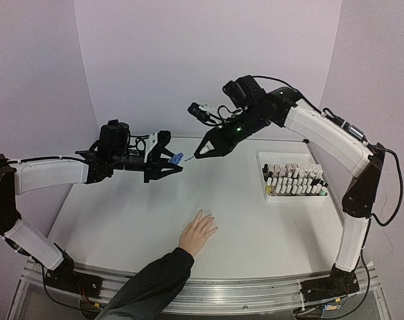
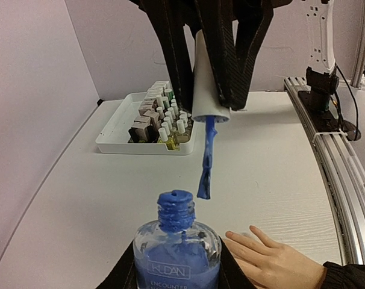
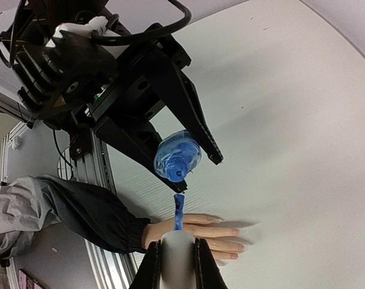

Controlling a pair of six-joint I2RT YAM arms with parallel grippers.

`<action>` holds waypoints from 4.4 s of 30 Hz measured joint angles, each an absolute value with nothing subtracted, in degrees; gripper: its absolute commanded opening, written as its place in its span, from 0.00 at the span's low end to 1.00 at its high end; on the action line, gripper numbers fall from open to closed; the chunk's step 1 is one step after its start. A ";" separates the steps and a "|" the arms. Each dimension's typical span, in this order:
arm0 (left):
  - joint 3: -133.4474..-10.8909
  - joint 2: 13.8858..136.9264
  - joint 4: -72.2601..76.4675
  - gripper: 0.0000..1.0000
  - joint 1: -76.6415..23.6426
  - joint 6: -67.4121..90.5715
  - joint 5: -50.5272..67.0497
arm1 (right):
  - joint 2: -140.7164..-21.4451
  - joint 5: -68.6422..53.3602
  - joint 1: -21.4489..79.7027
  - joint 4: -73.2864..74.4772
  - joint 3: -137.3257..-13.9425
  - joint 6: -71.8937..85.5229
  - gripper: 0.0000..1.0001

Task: Paint the nails
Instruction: Remove the excess polish from the bottle rim, then close the cap of the nail polish bottle.

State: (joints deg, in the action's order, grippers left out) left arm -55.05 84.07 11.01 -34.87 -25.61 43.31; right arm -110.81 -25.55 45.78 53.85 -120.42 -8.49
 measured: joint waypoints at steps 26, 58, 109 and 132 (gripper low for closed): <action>-43.17 83.20 29.81 0.00 -34.87 -13.33 36.83 | -110.02 -20.86 45.63 53.62 -125.32 -2.51 0.00; -40.33 82.87 32.86 0.00 -35.48 -19.90 39.01 | -116.40 -26.01 46.96 56.77 -128.38 2.61 0.00; -43.13 83.31 27.33 0.00 -36.12 -27.87 39.23 | -122.87 -28.01 47.21 60.05 -134.67 1.56 0.00; -43.16 83.74 27.05 0.00 -36.34 -28.77 38.26 | -118.80 -26.10 47.55 60.18 -134.34 1.99 0.00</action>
